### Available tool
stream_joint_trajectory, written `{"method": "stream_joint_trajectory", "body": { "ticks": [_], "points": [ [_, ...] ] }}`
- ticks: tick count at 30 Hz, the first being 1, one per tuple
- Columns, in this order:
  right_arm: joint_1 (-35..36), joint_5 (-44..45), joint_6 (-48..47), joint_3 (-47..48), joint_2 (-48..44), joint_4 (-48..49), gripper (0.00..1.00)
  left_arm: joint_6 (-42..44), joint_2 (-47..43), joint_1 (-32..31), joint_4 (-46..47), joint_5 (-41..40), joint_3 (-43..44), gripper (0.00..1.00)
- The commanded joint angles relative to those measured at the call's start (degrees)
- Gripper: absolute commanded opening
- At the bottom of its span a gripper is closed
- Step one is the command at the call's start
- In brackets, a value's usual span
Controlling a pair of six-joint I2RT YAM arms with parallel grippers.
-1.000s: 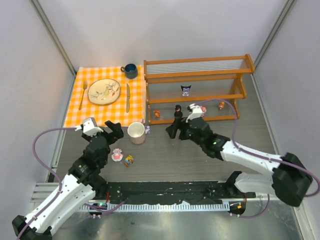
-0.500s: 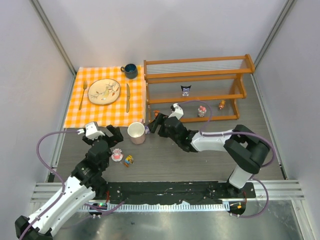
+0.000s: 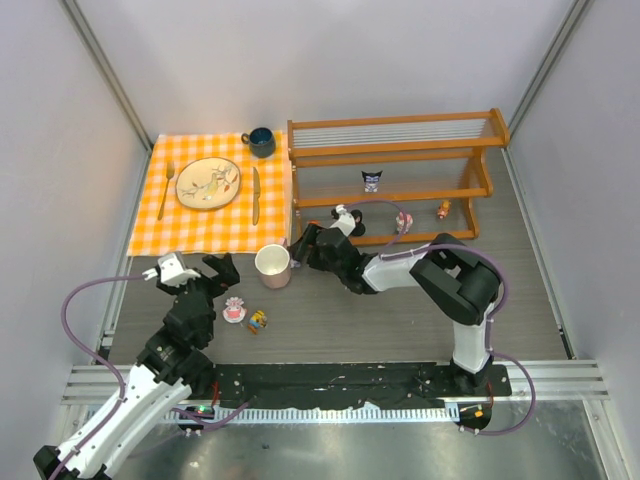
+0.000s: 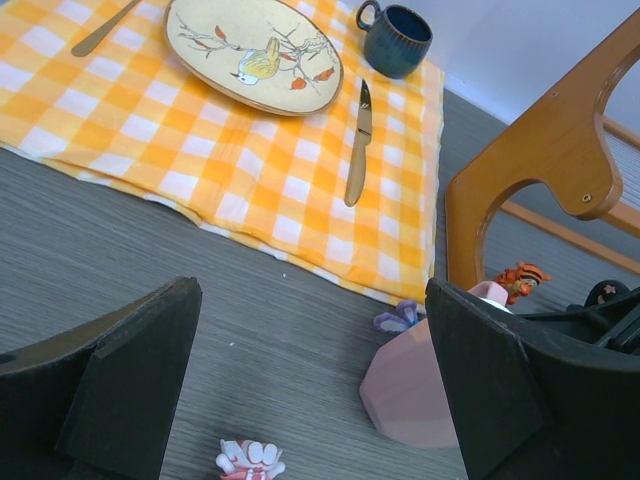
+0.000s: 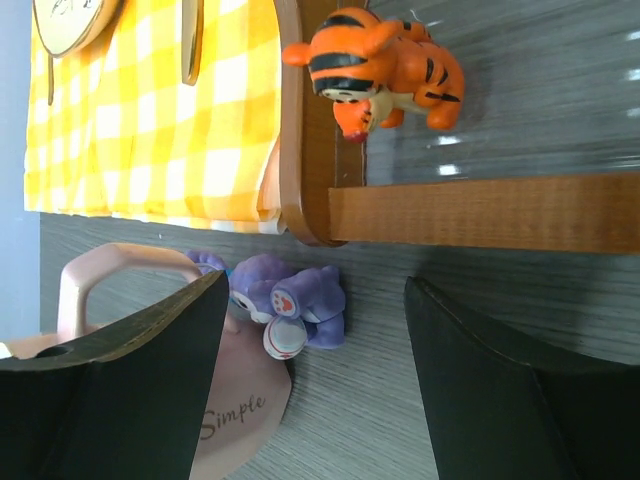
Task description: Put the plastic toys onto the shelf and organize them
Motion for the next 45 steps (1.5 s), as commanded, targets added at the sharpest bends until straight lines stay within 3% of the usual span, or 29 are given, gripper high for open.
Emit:
{"method": "stream_joint_trajectory", "body": {
  "ticks": [1, 14, 23, 29, 39, 45],
  "points": [
    [-0.45, -1.16, 0.34, 2.77, 0.72, 2.64, 0.76, 0.82, 1.38, 0.15, 1.48, -1.66, 0.37, 1.0],
    [-0.45, -5.47, 1.83, 3.48, 4.15, 3.25, 0.59, 0.91, 1.47, 0.15, 1.66, -1.48, 0.37, 1.0],
    [-0.45, -5.64, 1.66, 1.37, 3.45, 4.57, 0.25, 0.91, 1.56, 0.15, 1.74, -1.48, 0.37, 1.0],
    [-0.45, -5.99, 0.43, -2.41, -0.76, 4.13, 0.11, 1.0, 1.91, 0.15, 1.92, -1.57, 0.37, 1.0],
    [0.52, -6.26, -2.73, -13.38, -15.78, -3.68, 0.08, 1.09, 2.52, 0.15, 2.27, -1.66, 0.37, 1.0],
    [5.51, -2.23, -2.39, -19.71, -25.28, -13.17, 0.08, 1.17, 2.52, 0.15, 2.36, -1.66, 0.28, 1.0]
  ]
}}
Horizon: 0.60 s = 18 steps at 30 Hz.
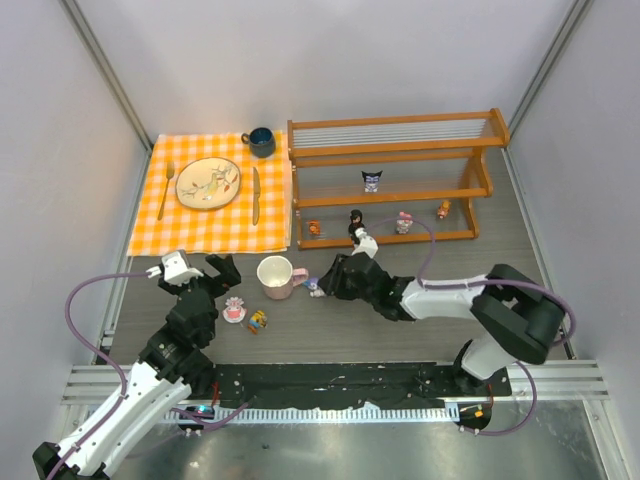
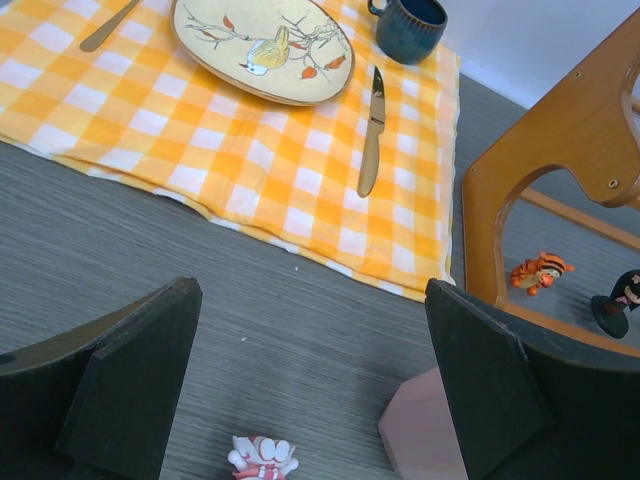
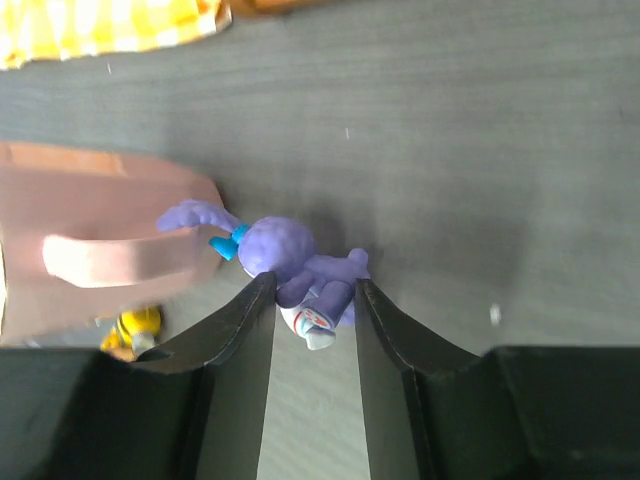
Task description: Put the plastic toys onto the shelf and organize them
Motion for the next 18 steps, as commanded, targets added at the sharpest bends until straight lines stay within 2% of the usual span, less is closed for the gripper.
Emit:
{"method": "stream_joint_trajectory", "body": {
  "ticks": [1, 6, 11, 16, 18],
  "points": [
    [4.43, 3.88, 0.35, -4.42, -10.5, -7.36, 0.08, 0.36, 0.3, 0.15, 2.43, -1.59, 0.28, 1.0],
    [9.34, 8.97, 8.43, -13.11, -21.59, -13.78, 0.08, 0.45, 0.82, 0.15, 2.6, -1.59, 0.28, 1.0],
    [13.92, 14.25, 14.67, -16.46, -31.95, -25.98, 0.09, 0.54, 1.35, 0.15, 2.87, -1.5, 0.37, 1.0],
    [14.9, 16.28, 17.4, -17.97, -38.92, -32.41, 0.1, 0.71, 1.26, 0.15, 2.78, -1.5, 0.37, 1.0],
    [14.9, 15.84, 16.71, -17.44, -40.06, -34.61, 0.18, 0.72, 1.17, 0.15, 2.95, -1.5, 0.28, 1.0]
  ]
}}
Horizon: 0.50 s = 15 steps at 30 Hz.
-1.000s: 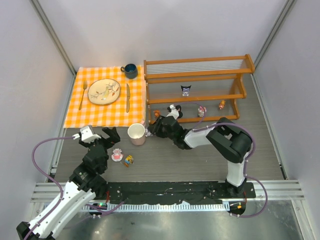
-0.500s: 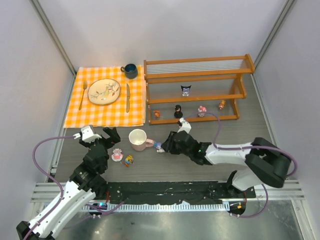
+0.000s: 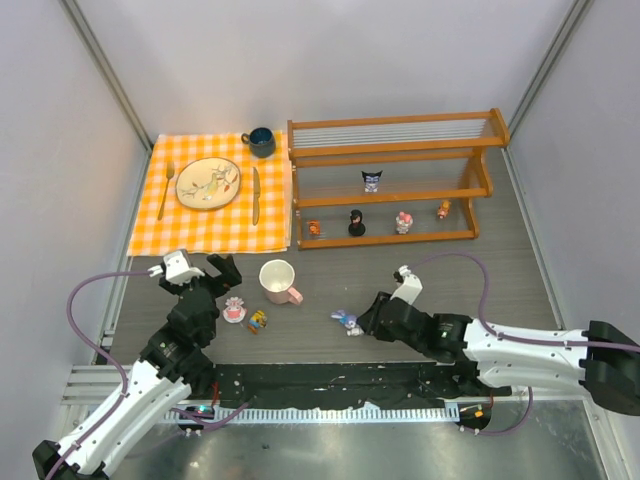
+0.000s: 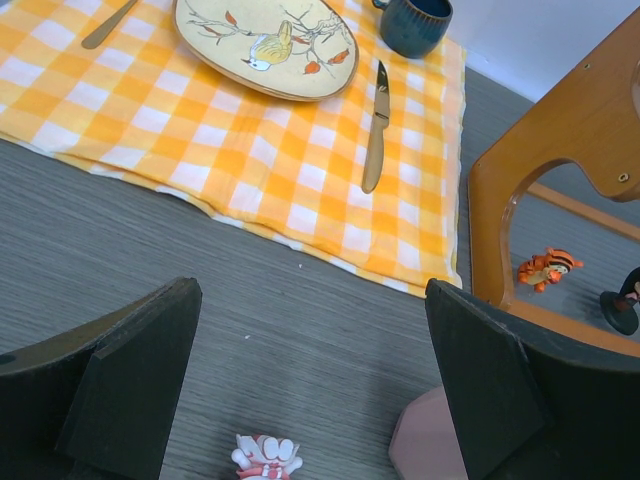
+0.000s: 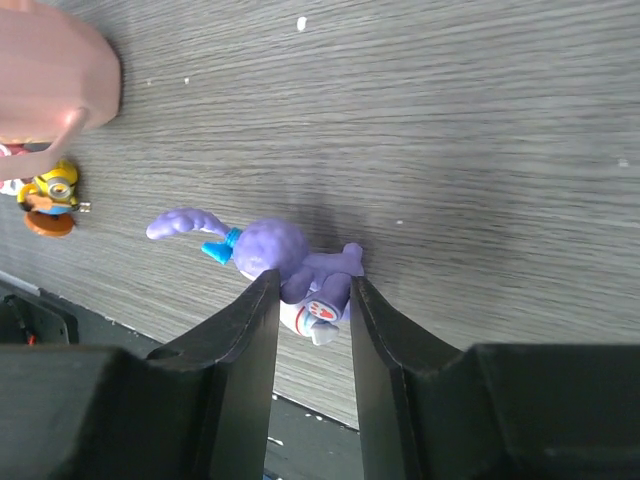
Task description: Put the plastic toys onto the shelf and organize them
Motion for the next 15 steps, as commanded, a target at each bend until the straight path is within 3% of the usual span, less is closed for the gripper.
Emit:
{"method": "stream_joint_trajectory", "body": {
  "ticks": [1, 2, 7, 10, 15],
  "points": [
    [0.36, 3.01, 1.45, 0.96, -2.91, -6.81, 0.24, 0.45, 0.32, 0.15, 2.87, -1.4, 0.28, 1.0],
    [0.45, 2.92, 0.57, 2.44, -2.83, -9.35, 0.42, 0.45, 0.41, 0.24, 2.95, -1.39, 0.28, 1.0],
    [0.45, 5.55, -6.9, 9.21, -1.77, -18.41, 0.69, 0.63, 1.2, 0.15, 3.22, -1.22, 0.46, 1.0],
    [0.45, 7.05, -11.38, 14.31, -0.28, -22.55, 0.81, 0.63, 0.94, 0.15, 3.13, -1.22, 0.46, 1.0],
    [0.45, 3.73, -27.15, 25.03, 6.83, -26.86, 0.81, 0.63, 0.24, 0.15, 2.87, -1.22, 0.28, 1.0]
  ]
}}
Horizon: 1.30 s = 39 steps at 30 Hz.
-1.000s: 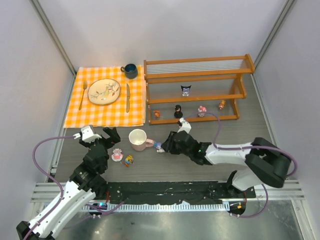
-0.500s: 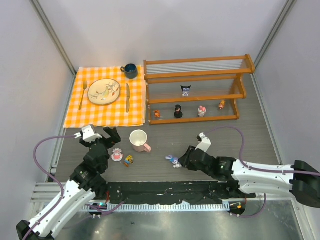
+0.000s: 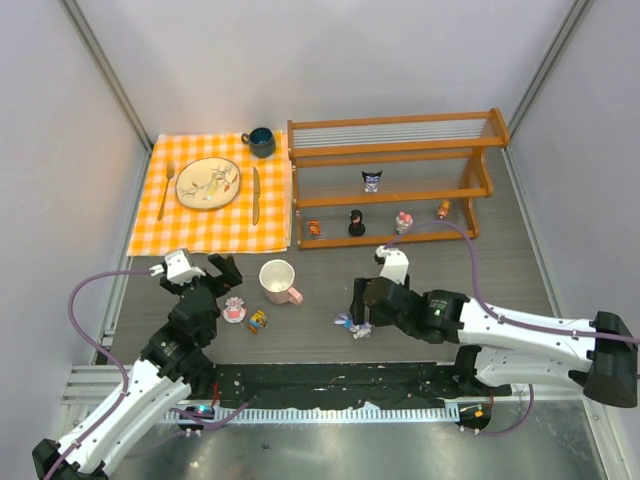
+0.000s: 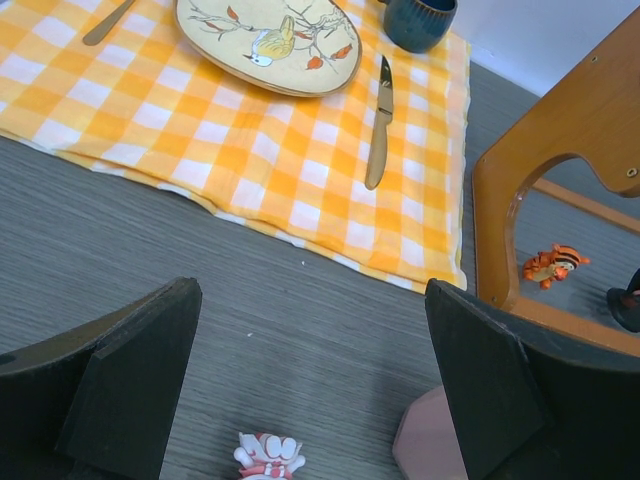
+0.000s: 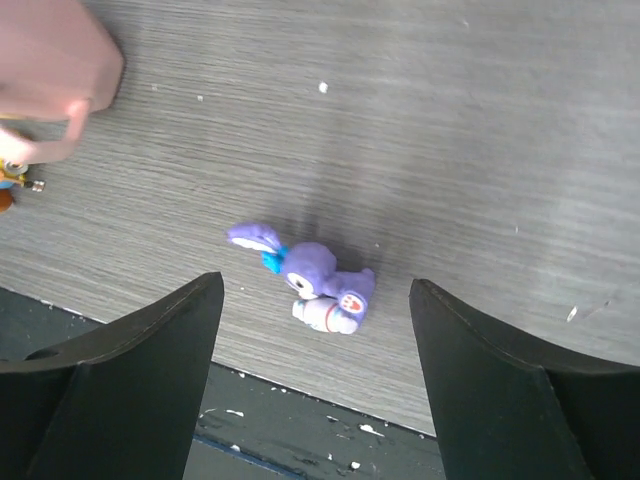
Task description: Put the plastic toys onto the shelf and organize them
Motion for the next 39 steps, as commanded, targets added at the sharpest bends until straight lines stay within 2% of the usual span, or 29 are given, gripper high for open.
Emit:
{"method": "stream_joint_trajectory", "body": {
  "ticks": [1, 3, 5, 7, 13, 21, 28, 39],
  "points": [
    [0.34, -1.99, -18.08, 9.67, 5.9, -4.81, 0.78, 0.67, -0.64, 0.15, 2.91, -1.24, 0.37, 1.0],
    [0.17, -7.85, -26.59, 14.77, 11.32, -7.09, 0.73, 0.67, -0.73, 0.15, 2.65, -1.24, 0.37, 1.0],
    [0.25, -11.65, -31.02, 19.5, 14.86, -10.51, 0.66, 0.67, -1.16, 0.24, 2.56, -1.33, 0.28, 1.0],
    [0.52, -12.37, -35.15, 21.81, 18.91, -12.01, 0.63, 0.67, -1.25, 0.15, 2.38, -1.42, 0.37, 1.0],
    [1.83, -12.2, -41.75, 25.07, 23.04, -13.6, 0.68, 0.67, -1.61, 0.15, 2.38, -1.33, 0.19, 1.0],
    [6.14, -5.97, -43.43, 24.46, 28.76, -10.53, 0.71, 0.67, -1.25, 0.24, 2.47, -1.24, 0.37, 1.0],
    [10.44, 1.15, -43.25, 23.76, 32.63, -8.68, 0.69, 0.67, -1.08, 0.15, 2.65, -1.06, 0.37, 1.0],
    [10.71, 2.57, -42.99, 21.64, 36.67, -4.46, 0.67, 0.67, -0.9, 0.15, 2.91, -1.06, 0.28, 1.0]
  ]
}}
